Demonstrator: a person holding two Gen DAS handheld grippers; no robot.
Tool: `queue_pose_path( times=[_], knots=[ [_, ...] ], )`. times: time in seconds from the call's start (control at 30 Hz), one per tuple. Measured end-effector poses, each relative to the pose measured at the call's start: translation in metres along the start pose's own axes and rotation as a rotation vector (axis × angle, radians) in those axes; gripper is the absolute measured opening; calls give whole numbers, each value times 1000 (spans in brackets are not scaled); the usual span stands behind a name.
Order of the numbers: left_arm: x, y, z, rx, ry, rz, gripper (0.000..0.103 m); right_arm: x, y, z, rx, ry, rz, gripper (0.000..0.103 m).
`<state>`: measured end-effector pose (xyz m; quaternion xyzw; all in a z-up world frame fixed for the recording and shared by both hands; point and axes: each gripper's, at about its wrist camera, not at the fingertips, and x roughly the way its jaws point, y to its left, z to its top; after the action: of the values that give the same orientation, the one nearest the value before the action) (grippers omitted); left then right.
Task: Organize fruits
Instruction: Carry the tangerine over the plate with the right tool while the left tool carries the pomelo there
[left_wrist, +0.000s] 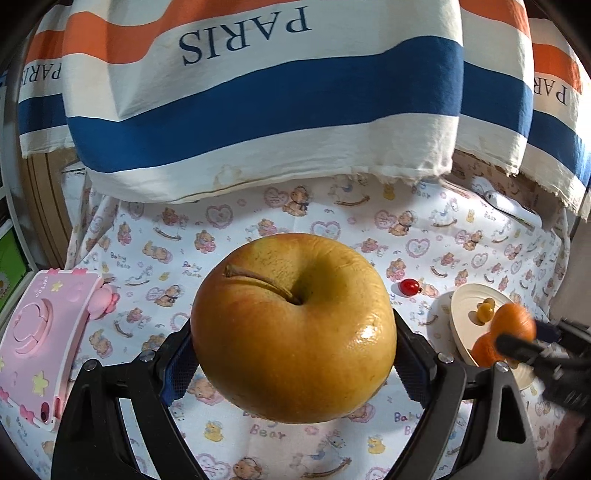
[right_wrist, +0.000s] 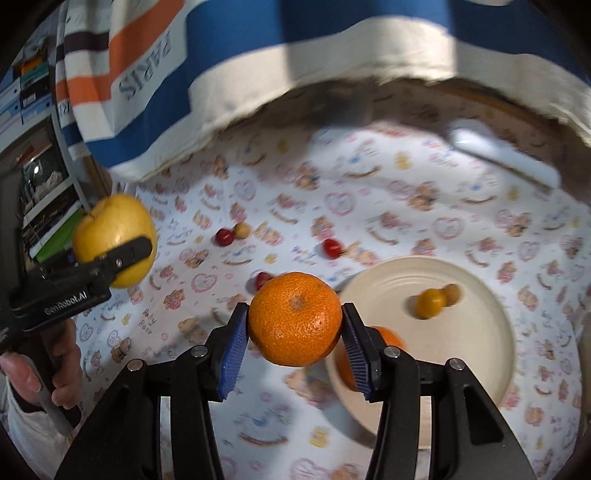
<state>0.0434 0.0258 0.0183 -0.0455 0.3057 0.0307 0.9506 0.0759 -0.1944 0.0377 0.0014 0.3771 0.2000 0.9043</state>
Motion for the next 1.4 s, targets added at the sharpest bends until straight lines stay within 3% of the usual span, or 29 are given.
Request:
queue_pose_path(
  times=[0.37, 0.53, 0.7, 0.8, 0.93, 1.07, 1.2, 1.3, 1.4],
  knots=[
    [-1, -22, -6, 55, 15, -92, 89, -45, -83, -22, 139, -122, -75, 51],
    [-14, -32, 0, 51, -20, -165, 89, -52, -112, -27, 195, -191, -119, 51],
    [-14, -57, 9, 77, -10, -186, 89, -50, -127, -30, 216, -196, -144, 51],
    [-11, -78, 15, 80, 8, -242, 89, -47, -131, -32, 221, -189, -144, 51],
    [-5, -118, 20, 159, -7, -264, 89, -43, -137, -36, 245, -167, -120, 51],
    [13, -151, 23, 198, 43, -316, 89, -41, -143, -40, 250, -156, -130, 51],
    [31, -182, 16, 236, 40, -232, 89, -38, -149, -41, 221, -142, -130, 51],
    [48, -189, 15, 207, 98, -264, 89, -37, -156, -42, 260, -133, -120, 51],
    [57, -198, 9, 228, 104, -231, 89, -37, -156, -42, 265, -129, -104, 51]
  ],
)
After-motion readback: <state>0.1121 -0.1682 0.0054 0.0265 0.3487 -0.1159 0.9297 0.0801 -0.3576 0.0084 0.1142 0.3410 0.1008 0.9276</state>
